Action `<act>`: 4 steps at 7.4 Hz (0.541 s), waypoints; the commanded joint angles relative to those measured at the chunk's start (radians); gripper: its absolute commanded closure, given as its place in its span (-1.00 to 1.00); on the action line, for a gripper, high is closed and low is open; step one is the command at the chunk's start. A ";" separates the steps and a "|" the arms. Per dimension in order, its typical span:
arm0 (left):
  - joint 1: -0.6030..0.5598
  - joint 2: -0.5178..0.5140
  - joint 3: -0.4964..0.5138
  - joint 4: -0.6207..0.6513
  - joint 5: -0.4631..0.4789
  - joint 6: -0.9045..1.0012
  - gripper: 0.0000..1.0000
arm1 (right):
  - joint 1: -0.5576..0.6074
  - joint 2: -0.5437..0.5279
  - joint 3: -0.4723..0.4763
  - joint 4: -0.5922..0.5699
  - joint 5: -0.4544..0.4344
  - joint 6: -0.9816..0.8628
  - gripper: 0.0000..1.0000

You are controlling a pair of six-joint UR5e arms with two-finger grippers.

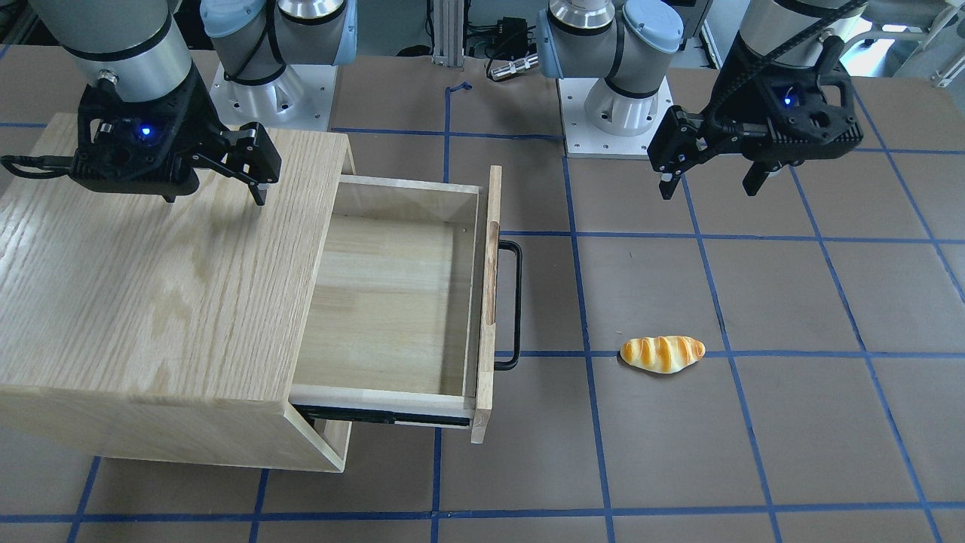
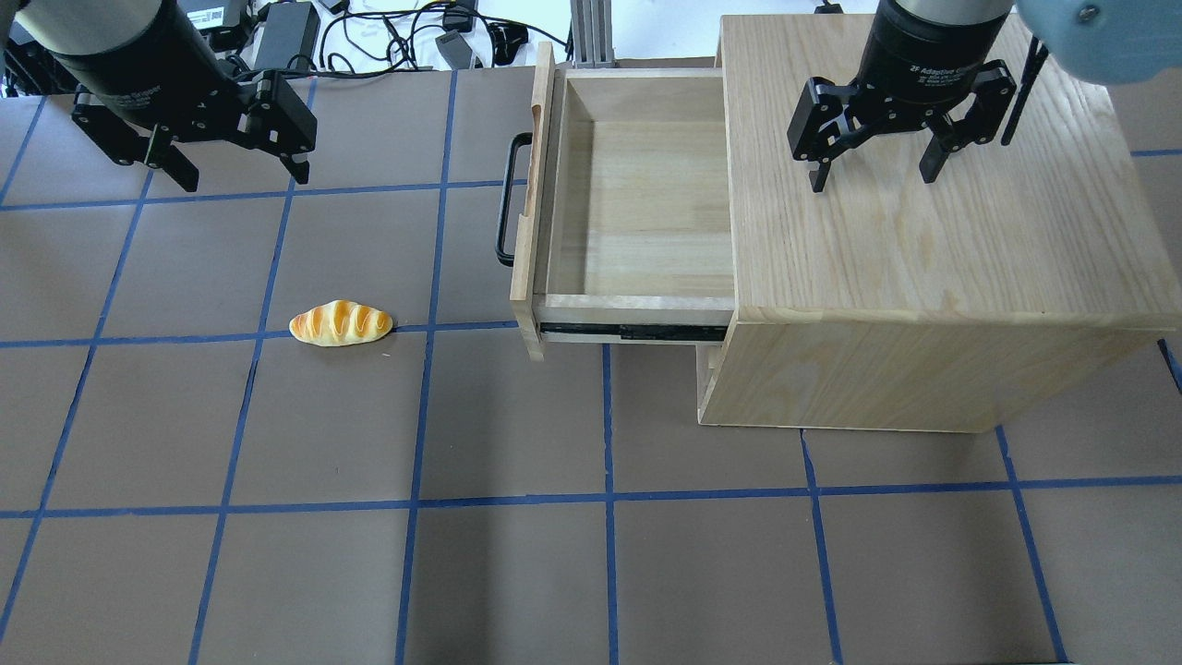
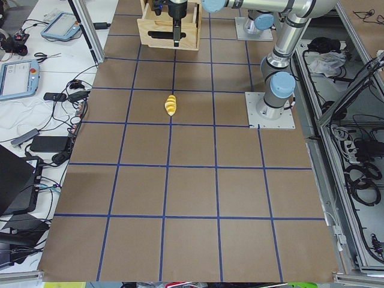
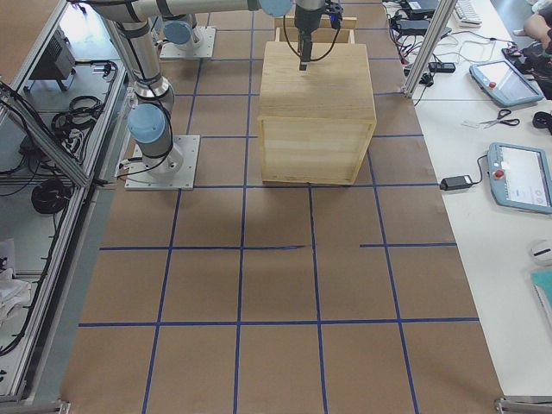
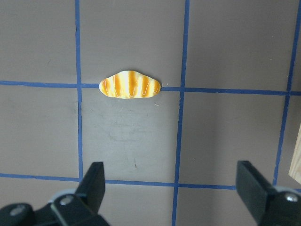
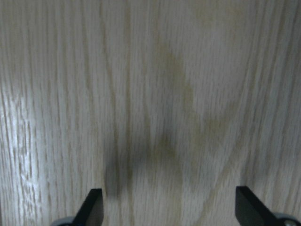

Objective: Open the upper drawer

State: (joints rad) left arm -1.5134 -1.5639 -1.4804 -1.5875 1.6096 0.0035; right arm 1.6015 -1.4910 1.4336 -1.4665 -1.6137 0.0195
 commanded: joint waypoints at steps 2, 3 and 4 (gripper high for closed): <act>-0.002 0.007 -0.001 0.000 -0.007 -0.002 -1.00 | -0.002 0.000 -0.001 0.000 0.000 0.000 -1.00; -0.002 0.007 -0.001 0.001 -0.007 -0.002 -1.00 | 0.000 0.000 -0.001 0.000 0.000 0.000 -1.00; -0.002 0.004 -0.001 0.003 -0.007 -0.002 -1.00 | 0.000 0.000 0.001 0.000 0.000 -0.001 -1.00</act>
